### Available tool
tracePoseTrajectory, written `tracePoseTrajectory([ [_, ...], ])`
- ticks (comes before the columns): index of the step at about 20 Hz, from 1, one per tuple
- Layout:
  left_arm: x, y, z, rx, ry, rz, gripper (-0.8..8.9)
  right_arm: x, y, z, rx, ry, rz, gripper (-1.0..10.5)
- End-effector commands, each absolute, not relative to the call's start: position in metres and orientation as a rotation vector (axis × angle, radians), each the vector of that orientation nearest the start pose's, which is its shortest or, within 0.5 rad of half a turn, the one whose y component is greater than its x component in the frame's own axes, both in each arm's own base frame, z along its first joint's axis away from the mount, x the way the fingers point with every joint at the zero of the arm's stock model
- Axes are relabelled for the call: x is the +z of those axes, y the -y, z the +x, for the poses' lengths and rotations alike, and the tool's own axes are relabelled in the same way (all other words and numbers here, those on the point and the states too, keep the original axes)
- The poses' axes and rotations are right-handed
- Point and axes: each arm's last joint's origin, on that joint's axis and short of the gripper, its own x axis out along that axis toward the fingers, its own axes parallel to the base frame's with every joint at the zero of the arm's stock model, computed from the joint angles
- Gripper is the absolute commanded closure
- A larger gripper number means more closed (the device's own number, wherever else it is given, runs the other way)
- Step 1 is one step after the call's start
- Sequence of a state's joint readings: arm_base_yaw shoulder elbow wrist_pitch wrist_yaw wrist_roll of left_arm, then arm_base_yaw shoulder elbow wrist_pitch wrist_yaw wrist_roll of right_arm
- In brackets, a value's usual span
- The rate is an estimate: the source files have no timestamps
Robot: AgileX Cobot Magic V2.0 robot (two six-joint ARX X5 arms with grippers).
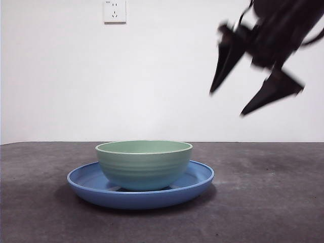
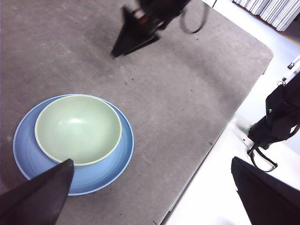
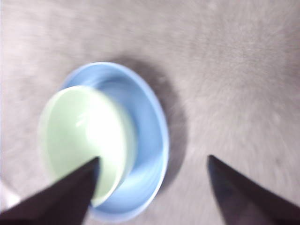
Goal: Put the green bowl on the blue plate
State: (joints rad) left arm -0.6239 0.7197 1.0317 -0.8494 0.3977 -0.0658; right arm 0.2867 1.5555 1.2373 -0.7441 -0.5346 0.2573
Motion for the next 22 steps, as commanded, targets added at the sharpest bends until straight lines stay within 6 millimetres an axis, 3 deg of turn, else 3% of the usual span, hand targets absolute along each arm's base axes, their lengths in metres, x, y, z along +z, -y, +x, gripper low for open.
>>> tracePoseTrajectory([
  [1,0.365,0.078,0.088,-0.99,-0.576,0.004,0.59,0.304,-0.096,0.269,0.62,-1.086,0.282,4.5],
  [5,0.365,0.079,0.088,-0.992,-0.576,0.004,0.59,0.354,-0.075,0.203,0.527,-0.966,0.19,4.2],
  [8,0.365,0.078,0.088,-0.992,-0.576,0.004,0.59,0.373,-0.063,0.165,0.485,-0.892,0.159,4.0],
  [11,0.365,0.078,0.088,-0.991,-0.576,0.004,0.59,0.386,-0.051,0.125,0.499,-0.829,0.163,3.1],
  [17,0.366,0.079,0.089,-0.992,-0.57,0.003,0.59,0.393,-0.029,0.059,0.547,-0.743,0.126,3.0],
  [22,0.366,0.079,0.089,-0.992,-0.57,0.004,0.67,0.388,-0.02,0.033,0.553,-0.775,0.09,3.0],
])
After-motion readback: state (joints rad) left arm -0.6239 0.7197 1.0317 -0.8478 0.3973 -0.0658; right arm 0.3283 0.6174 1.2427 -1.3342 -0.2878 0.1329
